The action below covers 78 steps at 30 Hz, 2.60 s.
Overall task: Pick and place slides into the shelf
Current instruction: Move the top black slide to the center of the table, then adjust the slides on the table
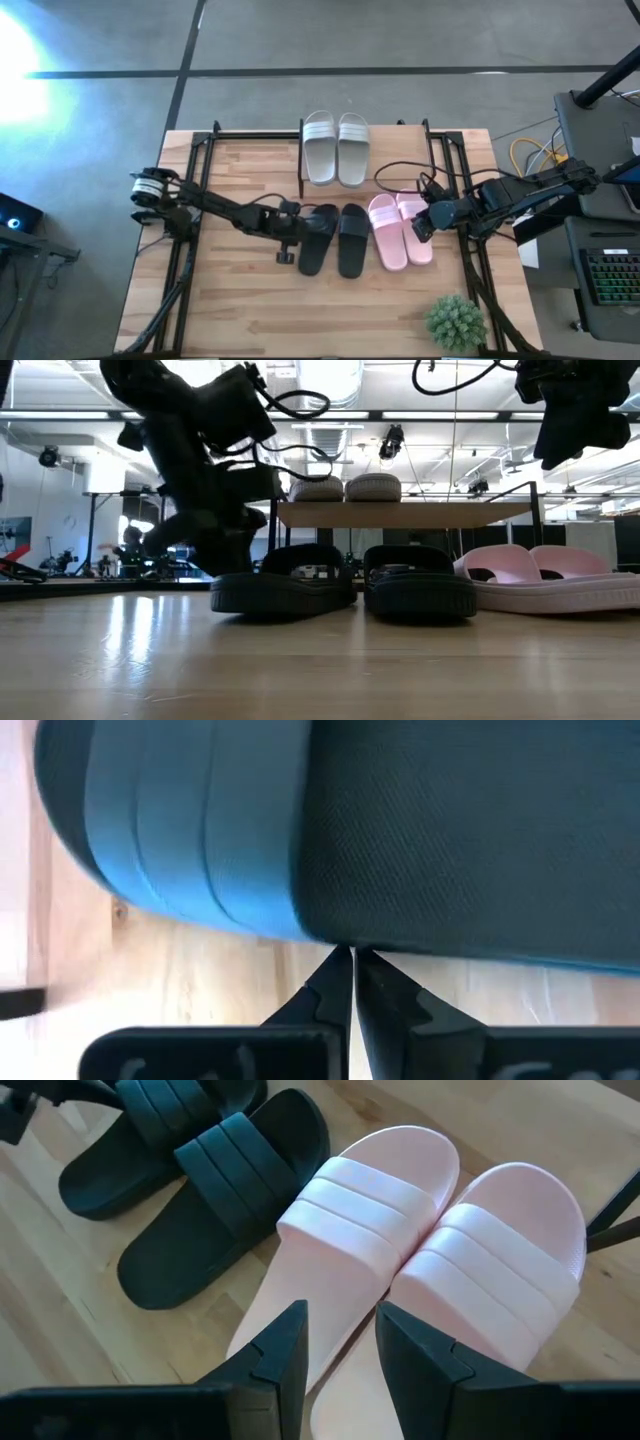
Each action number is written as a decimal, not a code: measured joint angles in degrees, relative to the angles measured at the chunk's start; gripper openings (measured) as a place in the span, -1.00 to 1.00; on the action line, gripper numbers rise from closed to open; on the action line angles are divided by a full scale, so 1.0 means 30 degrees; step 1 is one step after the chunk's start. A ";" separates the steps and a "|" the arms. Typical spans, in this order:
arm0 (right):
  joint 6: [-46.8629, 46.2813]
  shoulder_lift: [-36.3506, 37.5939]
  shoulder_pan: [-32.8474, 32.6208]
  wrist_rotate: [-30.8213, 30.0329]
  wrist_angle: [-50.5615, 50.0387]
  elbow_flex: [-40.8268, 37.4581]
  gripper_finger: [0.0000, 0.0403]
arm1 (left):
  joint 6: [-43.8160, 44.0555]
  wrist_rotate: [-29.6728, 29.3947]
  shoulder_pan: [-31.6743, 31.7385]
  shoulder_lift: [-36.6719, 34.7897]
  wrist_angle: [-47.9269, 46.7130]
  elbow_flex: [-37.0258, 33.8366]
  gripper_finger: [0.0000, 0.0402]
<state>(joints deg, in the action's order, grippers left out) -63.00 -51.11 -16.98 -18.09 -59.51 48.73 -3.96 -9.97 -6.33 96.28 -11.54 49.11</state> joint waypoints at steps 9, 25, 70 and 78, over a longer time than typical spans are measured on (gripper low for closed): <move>-0.0364 0.0007 0.0001 0.0362 -0.0118 0.0000 -0.45 | 0.0066 0.1001 0.0107 0.0029 0.0015 0.0160 -0.99; -0.3231 0.0007 -0.0005 0.4223 -0.7915 -0.0014 -0.82 | 0.6879 0.0819 -0.0007 -0.2589 -0.2379 0.0076 -0.99; 0.3288 -0.3660 0.0257 0.3300 -0.2231 -0.5260 -0.96 | 1.2200 0.1425 0.0234 -0.2678 -0.2853 0.0025 -0.99; 0.4424 -0.4424 0.0250 0.4187 -0.0268 -0.5931 -0.96 | 1.2200 0.1365 0.0234 -0.2678 -0.2853 0.0003 -0.99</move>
<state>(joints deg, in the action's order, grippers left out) -49.73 -64.39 -16.23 -5.52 -60.31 30.94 32.64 -5.87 -5.63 88.25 -20.10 49.12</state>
